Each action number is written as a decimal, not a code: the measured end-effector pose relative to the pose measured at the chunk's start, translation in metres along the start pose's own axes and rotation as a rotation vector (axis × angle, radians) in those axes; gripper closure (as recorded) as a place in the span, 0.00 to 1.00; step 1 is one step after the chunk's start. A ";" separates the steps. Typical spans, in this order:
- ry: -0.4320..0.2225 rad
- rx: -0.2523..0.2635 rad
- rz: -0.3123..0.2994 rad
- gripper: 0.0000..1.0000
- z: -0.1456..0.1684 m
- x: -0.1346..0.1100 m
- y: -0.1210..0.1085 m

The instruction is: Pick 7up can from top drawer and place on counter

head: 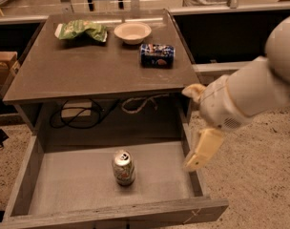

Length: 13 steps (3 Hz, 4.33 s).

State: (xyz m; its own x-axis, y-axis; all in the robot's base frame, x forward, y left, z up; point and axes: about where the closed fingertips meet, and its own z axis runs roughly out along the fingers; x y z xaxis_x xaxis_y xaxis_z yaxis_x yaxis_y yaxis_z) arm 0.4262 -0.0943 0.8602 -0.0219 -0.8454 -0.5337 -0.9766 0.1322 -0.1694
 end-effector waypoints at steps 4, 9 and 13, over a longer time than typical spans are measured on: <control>-0.126 -0.087 -0.150 0.00 0.104 -0.020 0.021; -0.353 -0.271 -0.069 0.39 0.256 -0.042 0.040; -0.563 -0.183 -0.248 1.00 0.081 -0.130 -0.058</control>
Offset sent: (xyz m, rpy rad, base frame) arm -0.0059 0.0196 -0.0243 0.0067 -0.0348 0.0633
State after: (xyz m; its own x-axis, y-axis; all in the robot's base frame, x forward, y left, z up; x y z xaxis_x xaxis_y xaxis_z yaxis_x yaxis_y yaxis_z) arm 0.5028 0.0504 0.8722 0.2764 -0.4321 -0.8584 -0.9600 -0.1648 -0.2262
